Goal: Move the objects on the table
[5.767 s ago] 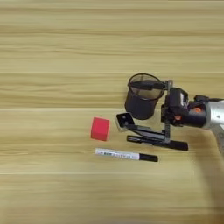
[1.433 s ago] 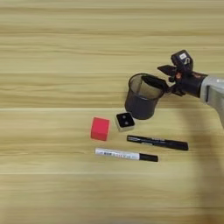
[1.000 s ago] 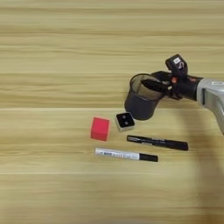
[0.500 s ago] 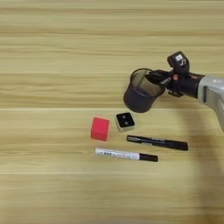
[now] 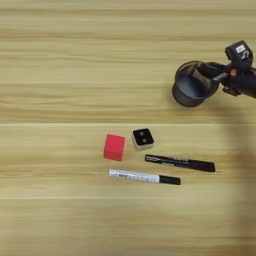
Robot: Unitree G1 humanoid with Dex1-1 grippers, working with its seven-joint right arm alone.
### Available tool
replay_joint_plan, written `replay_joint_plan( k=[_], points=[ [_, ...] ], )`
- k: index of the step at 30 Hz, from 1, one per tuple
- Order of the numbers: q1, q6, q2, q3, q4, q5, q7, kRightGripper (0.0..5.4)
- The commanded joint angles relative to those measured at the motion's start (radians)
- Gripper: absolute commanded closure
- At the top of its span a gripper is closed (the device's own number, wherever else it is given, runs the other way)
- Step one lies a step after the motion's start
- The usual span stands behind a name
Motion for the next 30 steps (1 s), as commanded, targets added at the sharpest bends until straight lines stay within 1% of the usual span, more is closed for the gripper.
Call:
replay_joint_plan(
  k=[1,7,12,18,27,28,30],
  points=[
    [-0.065,-0.058,-0.089,-0.033,0.010,0.008,0.035,5.05],
    [-0.037,-0.057,-0.132,-0.035,0.055,0.014,0.111,5.05],
    [-0.008,-0.066,-0.160,-0.029,0.053,0.016,0.175,5.05],
    [-0.004,-0.077,-0.159,0.004,0.103,-0.014,0.199,5.05],
    [-0.029,-0.123,-0.134,0.047,0.204,-0.045,0.181,5.05],
    [-0.028,-0.130,-0.131,0.053,0.211,-0.047,0.180,4.76],
    [-0.029,-0.136,-0.128,0.060,0.218,-0.049,0.181,4.58]
  ],
)
